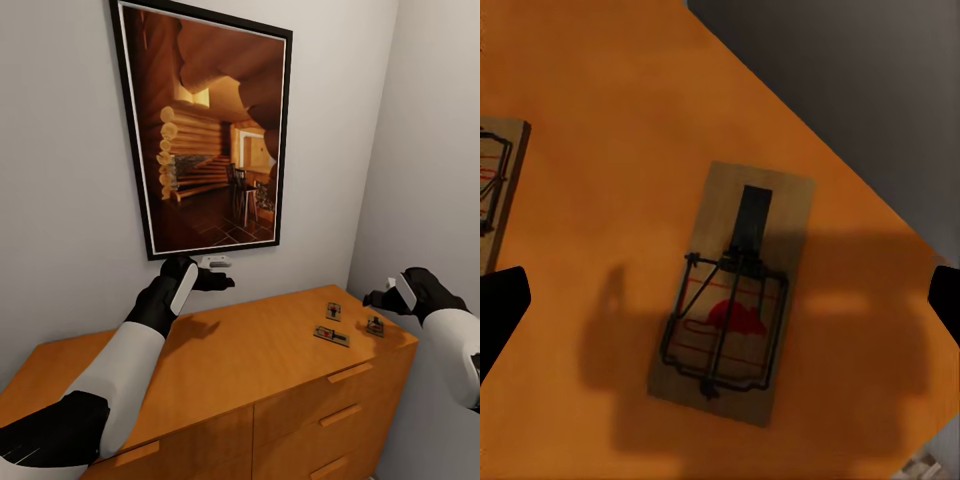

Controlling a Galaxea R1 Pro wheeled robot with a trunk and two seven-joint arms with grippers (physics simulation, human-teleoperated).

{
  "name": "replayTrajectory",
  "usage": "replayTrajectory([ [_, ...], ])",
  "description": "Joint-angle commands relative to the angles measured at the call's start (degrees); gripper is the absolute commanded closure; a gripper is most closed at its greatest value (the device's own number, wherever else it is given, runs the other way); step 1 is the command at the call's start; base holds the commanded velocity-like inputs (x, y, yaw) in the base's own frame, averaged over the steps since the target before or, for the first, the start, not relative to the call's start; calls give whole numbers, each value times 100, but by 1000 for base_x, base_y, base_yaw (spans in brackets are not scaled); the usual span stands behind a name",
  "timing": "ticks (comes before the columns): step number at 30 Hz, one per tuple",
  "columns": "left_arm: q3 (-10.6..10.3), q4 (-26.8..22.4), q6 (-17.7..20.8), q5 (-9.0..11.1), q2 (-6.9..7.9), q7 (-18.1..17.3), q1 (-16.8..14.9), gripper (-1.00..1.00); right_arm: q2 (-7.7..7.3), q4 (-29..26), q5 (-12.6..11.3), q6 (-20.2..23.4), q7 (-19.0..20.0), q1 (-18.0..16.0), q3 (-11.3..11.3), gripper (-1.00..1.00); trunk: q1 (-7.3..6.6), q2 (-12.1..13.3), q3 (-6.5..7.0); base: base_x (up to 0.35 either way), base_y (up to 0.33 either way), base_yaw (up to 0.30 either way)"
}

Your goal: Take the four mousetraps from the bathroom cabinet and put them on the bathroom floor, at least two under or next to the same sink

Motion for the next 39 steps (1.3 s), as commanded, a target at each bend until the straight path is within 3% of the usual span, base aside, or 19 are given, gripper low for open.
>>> replayTrajectory([
  [1, -3, -4, 21, 14, 0, 8, -5, -100, 0, -6, -18, 23, -2, -3, -17, -100, 0, -4, -7, 0, 0, 0],
  [19, -3, 56, 16, 12, 0, 8, -5, -100, 27, 530, -21, -488, -22, -3, -19, -100, 0, -4, -7, 0, 0, 0],
  [39, -3, 146, 6, 10, 9, 8, -5, -100, 52, 740, -85, -678, -4, -3, -25, -100, 0, -4, -7, 0, 0, 0],
])
